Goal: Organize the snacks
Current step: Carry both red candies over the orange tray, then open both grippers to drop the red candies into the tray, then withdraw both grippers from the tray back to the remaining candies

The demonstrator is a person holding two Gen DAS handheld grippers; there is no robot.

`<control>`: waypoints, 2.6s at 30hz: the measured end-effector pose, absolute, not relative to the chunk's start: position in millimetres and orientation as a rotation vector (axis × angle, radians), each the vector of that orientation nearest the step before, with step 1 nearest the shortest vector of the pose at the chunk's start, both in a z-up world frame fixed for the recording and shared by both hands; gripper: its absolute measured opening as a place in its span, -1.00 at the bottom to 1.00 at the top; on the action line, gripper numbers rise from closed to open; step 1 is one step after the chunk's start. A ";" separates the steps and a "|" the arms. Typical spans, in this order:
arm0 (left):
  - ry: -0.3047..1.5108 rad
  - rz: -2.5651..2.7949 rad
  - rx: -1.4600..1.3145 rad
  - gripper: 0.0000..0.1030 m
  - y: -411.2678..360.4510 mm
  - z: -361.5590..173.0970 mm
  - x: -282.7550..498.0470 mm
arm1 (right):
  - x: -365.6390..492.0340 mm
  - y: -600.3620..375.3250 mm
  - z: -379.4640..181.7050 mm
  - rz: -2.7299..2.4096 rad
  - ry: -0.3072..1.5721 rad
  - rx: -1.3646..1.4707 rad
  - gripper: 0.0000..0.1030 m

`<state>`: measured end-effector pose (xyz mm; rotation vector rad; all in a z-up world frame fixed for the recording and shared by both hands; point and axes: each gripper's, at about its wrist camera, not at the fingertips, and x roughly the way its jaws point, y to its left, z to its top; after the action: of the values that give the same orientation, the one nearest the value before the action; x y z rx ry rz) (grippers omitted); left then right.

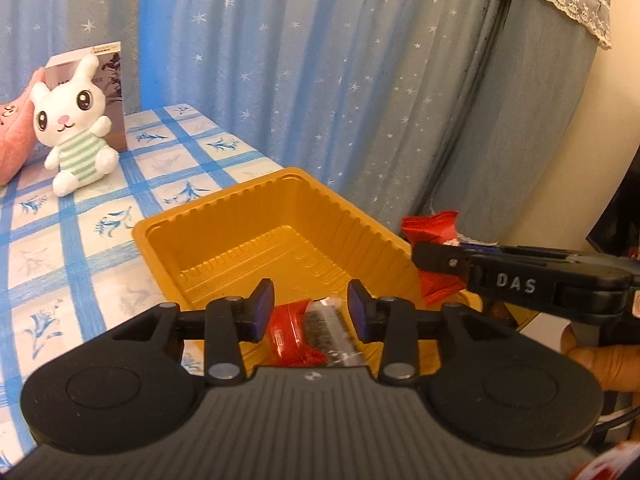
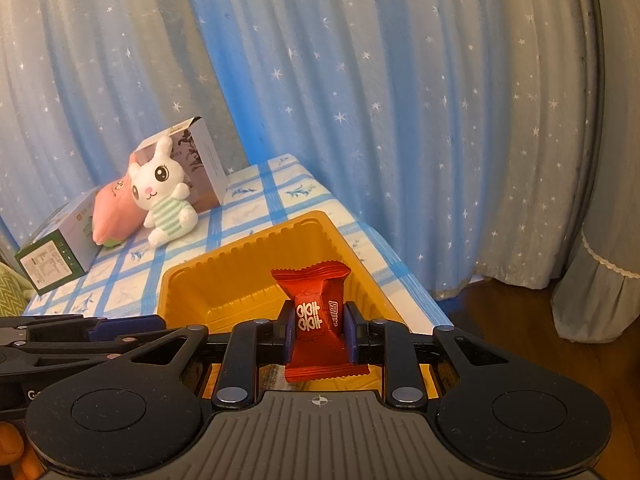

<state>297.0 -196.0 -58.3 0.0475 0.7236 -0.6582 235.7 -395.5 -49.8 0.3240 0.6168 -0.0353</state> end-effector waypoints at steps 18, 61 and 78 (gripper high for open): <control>0.716 -0.577 0.037 -0.30 -156.4 -52.2 301.4 | 241.6 -382.1 -51.6 0.029 0.636 0.333 -0.51; 0.739 -0.240 -0.021 0.12 43.9 -65.8 284.5 | 271.8 -234.2 -45.7 0.291 0.565 0.105 0.37; 0.827 -0.126 0.019 0.12 127.7 -98.3 290.1 | 298.0 -125.1 -70.3 0.516 0.648 -0.033 0.36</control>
<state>290.1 127.7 -98.3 0.0193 0.8270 -0.1261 298.0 -125.1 -70.3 -0.0326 0.6480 0.5156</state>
